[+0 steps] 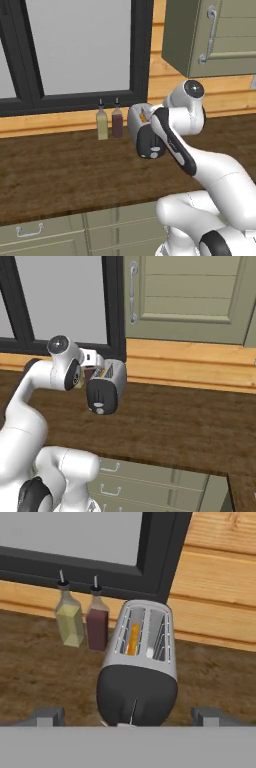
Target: Start the toaster. Once the lever pops up, take the bread to the plate on the dining counter.
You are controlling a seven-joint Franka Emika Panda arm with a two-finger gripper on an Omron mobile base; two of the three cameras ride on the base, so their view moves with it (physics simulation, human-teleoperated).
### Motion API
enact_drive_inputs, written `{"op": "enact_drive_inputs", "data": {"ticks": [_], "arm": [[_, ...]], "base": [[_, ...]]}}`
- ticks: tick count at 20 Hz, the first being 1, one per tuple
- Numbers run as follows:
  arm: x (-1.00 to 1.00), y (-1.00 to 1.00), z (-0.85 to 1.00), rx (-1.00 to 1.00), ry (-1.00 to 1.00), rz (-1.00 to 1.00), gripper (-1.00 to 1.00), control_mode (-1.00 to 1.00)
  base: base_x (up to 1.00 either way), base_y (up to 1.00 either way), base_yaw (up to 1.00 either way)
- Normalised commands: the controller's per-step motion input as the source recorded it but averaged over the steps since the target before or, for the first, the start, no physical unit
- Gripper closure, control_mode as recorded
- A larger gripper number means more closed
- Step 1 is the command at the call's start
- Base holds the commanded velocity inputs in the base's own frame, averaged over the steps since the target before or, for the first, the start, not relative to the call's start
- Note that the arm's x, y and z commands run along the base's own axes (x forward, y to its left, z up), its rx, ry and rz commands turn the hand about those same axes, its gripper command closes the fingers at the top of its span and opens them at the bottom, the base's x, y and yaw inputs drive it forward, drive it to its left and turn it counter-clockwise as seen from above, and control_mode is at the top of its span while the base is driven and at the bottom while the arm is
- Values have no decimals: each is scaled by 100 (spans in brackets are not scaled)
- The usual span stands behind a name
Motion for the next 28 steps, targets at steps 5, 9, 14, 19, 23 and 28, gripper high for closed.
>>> {"op": "enact_drive_inputs", "data": {"ticks": [5, 9, 14, 19, 23, 28], "arm": [[38, 0, 0, 0, 0, -3, -100, -100], [28, 0, -10, 0, 1, -4, -100, -100], [14, 0, -18, 2, 1, -2, -100, -100], [8, 0, -18, 4, 0, -1, -100, -100], [14, 0, -17, 2, 1, 0, -100, -100], [19, 0, -18, 0, 2, 0, -100, -100]], "base": [[0, 0, 0], [0, 0, 0], [0, 0, 0], [0, 0, 0], [0, 0, 0], [0, 0, 0]]}}
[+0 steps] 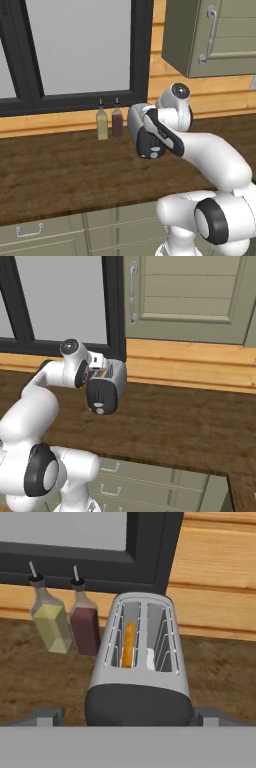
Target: Start the toaster. Once the lever pops up, take the bread to the plate on the dining counter.
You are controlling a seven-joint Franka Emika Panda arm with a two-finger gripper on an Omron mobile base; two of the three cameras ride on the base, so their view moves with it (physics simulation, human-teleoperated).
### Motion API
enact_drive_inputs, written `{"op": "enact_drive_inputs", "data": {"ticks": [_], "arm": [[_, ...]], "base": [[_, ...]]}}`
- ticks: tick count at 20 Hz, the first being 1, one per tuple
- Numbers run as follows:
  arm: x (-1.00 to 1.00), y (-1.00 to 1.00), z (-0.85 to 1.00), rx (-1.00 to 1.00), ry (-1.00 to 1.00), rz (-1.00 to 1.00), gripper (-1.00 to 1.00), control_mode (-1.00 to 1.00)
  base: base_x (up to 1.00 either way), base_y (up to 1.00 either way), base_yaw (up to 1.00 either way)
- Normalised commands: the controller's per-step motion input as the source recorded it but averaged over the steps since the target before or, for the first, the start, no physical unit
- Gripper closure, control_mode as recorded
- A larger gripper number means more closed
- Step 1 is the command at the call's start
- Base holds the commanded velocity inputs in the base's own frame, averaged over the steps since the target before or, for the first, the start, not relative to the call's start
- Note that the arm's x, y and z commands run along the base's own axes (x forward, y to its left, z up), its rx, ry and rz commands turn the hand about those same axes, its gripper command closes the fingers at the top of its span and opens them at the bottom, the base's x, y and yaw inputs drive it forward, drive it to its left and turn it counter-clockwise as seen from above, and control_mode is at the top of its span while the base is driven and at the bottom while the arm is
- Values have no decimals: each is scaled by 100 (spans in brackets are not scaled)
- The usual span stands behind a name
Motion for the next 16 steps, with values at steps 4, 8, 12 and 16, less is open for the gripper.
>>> {"op": "enact_drive_inputs", "data": {"ticks": [4, 8, 12, 16], "arm": [[17, 0, -11, 0, 1, 0, -100, -100], [7, 0, 0, 0, 0, 0, -100, -100], [17, 0, 0, 0, 0, 0, -100, -100], [16, 1, 0, 0, 0, 0, -100, -100]], "base": [[0, 0, 0], [0, 0, 0], [0, 0, 0], [0, 0, 0]]}}
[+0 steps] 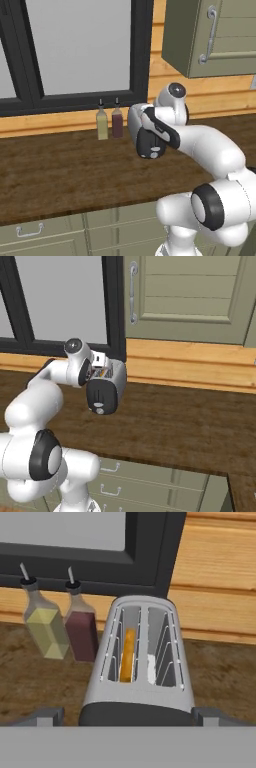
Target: Start the toaster. Once the lever pops up, take the bread to the plate on the dining counter.
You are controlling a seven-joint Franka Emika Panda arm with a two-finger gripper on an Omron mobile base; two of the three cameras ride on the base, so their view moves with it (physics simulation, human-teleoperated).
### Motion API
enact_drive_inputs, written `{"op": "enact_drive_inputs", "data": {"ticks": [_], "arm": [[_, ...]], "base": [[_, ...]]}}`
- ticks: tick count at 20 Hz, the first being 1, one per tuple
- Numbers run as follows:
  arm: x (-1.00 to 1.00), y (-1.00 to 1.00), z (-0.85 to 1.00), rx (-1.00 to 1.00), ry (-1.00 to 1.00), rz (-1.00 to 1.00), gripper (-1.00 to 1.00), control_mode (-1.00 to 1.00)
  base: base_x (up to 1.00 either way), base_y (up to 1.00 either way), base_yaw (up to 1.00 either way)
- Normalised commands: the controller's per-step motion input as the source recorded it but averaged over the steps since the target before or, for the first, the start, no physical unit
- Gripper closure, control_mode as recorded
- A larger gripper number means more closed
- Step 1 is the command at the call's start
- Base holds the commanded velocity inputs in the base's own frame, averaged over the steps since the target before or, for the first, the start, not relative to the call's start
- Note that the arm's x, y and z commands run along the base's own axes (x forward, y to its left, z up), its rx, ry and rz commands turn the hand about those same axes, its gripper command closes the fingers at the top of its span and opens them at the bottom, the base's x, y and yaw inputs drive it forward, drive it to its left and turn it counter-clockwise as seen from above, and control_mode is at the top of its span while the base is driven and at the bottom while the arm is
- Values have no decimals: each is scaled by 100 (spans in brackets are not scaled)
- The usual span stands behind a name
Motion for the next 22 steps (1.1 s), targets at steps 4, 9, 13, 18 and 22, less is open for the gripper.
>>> {"op": "enact_drive_inputs", "data": {"ticks": [4, 9, 13, 18, 22], "arm": [[15, 8, -1, 0, 0, 0, -100, -100], [8, 18, -8, 0, 0, 0, -100, -100], [3, 3, 0, 0, 0, 0, -100, -100], [3, 0, 0, 0, 0, -1, -100, -100], [0, -3, 0, 0, 0, -1, -100, -100]], "base": [[0, 0, 0], [0, 0, 0], [0, 0, 0], [0, 0, 0], [0, 0, 0]]}}
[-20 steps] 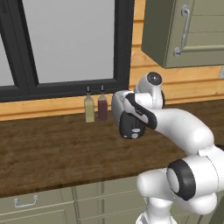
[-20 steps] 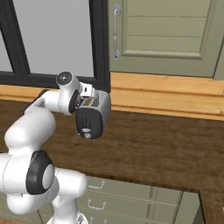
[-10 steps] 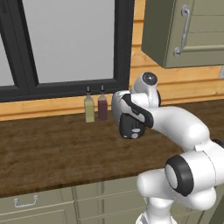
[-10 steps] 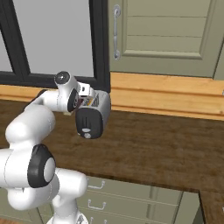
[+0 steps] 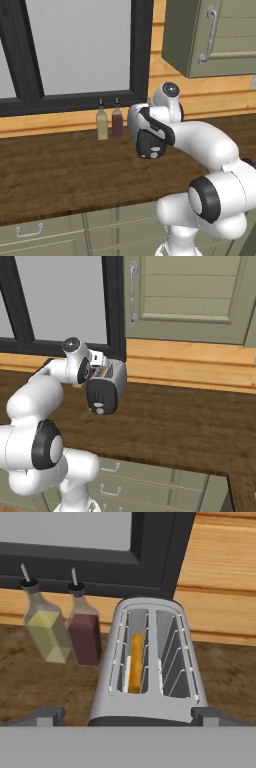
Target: Start the toaster. Once the lever pops up, take the bread to the plate on the dining counter.
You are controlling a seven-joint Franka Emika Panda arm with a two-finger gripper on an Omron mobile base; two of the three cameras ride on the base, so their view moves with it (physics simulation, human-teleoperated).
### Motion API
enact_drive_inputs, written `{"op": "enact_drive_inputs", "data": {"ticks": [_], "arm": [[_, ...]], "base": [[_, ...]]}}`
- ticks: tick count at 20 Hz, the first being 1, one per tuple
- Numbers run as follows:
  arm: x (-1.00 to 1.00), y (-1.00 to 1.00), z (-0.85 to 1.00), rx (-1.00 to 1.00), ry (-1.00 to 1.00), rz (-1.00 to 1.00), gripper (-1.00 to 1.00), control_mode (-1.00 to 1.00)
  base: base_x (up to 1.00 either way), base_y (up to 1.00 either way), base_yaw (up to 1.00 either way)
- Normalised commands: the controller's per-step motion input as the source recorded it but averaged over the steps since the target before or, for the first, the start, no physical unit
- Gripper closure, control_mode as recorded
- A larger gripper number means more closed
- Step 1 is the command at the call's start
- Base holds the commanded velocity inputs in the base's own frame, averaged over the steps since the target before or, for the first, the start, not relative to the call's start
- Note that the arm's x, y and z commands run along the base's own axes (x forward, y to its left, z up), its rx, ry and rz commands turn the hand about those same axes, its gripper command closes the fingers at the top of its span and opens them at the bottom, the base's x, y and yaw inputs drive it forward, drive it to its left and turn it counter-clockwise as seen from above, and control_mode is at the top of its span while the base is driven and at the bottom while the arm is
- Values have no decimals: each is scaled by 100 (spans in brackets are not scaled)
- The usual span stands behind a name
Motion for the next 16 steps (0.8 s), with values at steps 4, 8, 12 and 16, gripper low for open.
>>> {"op": "enact_drive_inputs", "data": {"ticks": [4, 8, 12, 16], "arm": [[4, -8, 0, 0, 0, 0, -100, -100], [8, -13, -1, 0, 0, 0, -100, -100], [6, -2, 0, 0, 0, 0, -100, -100], [4, 1, -5, 1, 0, 0, -100, -100]], "base": [[0, 0, 0], [0, 0, 0], [0, 0, 0], [0, 0, 0]]}}
